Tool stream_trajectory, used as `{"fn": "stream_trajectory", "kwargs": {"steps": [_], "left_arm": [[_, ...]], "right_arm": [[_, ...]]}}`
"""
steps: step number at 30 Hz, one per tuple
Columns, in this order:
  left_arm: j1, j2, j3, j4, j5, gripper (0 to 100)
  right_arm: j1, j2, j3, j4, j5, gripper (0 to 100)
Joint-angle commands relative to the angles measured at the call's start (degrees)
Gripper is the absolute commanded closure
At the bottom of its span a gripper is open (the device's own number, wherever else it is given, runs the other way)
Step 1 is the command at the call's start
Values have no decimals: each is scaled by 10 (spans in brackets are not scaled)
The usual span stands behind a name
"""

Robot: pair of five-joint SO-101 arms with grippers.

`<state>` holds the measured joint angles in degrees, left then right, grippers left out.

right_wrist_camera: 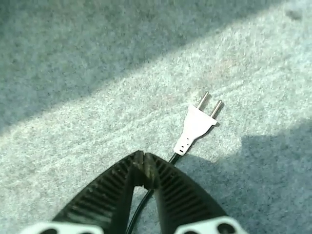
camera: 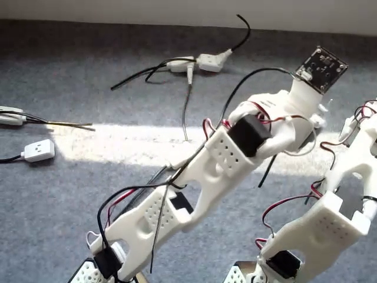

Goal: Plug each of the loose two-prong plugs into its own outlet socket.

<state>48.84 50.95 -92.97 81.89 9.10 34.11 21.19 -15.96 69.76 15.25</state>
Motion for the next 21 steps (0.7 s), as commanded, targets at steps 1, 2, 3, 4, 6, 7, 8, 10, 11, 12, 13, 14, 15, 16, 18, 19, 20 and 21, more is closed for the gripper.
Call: {"fn": "stream_trajectory", "kwargs": {"steps": [1,2,3,4,6,7,8,10,11,12,13,14,15,16,18,19,20,21], "left_arm": [[17,-104,-23,23,-46,994],[15,-128,-23,51,-54,994],[12,-153,-23,79,-56,994],[4,-177,-23,102,-58,994],[-15,-222,-23,139,-56,994],[-26,-240,-23,154,-55,994],[-39,-258,-22,168,-55,994],[-71,-276,-21,190,-55,994],[-89,-276,-20,195,-54,994],[-109,-271,-19,196,-53,994],[-129,-265,-19,197,-43,994],[-143,-256,-19,197,-25,994],[-151,-247,-20,197,-9,994],[-152,-237,-21,197,1,994],[-131,-226,-22,197,4,994],[-116,-229,-22,197,4,994],[-104,-240,-22,197,4,994],[-94,-258,-20,197,4,994]], "right_arm": [[-8,-40,-24,-5,2,991],[-11,-40,-25,-5,-11,991],[-15,-40,-25,-6,-25,991],[-18,-40,-25,-6,-35,991],[-32,-43,-26,-6,-48,991],[-40,-49,-26,-6,-53,991],[-50,-58,-22,-6,-62,991],[-65,-80,-21,-6,-87,991],[-73,-91,-20,-6,-101,991],[-80,-102,-20,-5,-113,991],[-86,-114,-20,-5,-122,991],[-93,-126,-20,-3,-132,991],[-103,-140,-22,1,-139,991],[-114,-158,-22,4,-144,991],[-134,-196,-20,7,-148,991],[-144,-215,-20,7,-148,991],[-151,-232,-20,7,-148,991],[-157,-247,-20,7,-148,991]]}}
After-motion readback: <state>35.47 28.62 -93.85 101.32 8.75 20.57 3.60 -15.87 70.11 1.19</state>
